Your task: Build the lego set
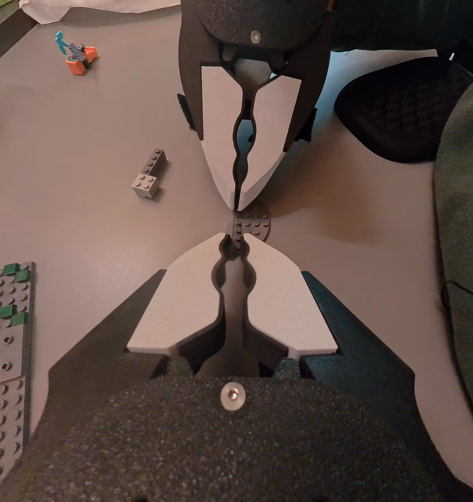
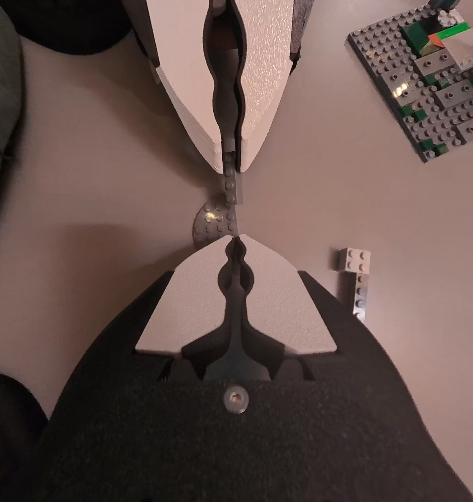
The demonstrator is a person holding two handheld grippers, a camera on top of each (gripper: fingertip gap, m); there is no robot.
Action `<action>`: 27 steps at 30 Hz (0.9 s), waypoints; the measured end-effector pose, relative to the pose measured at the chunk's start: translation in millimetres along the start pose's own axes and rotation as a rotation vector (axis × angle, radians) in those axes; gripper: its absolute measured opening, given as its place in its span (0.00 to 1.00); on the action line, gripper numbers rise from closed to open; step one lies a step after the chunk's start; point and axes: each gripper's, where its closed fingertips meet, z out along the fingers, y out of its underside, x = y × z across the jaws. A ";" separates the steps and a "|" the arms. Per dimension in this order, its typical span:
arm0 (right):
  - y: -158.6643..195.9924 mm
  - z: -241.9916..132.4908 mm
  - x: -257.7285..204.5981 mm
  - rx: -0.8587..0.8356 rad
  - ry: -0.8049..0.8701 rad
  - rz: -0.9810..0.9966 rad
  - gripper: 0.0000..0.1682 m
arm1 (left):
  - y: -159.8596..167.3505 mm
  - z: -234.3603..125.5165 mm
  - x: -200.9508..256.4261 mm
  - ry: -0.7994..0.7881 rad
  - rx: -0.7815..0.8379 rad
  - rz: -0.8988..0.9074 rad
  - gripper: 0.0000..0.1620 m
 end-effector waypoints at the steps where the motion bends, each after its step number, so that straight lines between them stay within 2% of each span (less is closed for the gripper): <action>1: -0.7 0.6 0.1 0.000 -0.001 -0.001 0.00 | 0.0 -0.2 -0.1 0.000 0.000 0.000 0.04; 27: -13.2 12.2 -1.6 -0.011 -0.022 -0.057 0.00 | 5.1 -3.6 -2.5 -0.005 -0.024 -0.007 0.04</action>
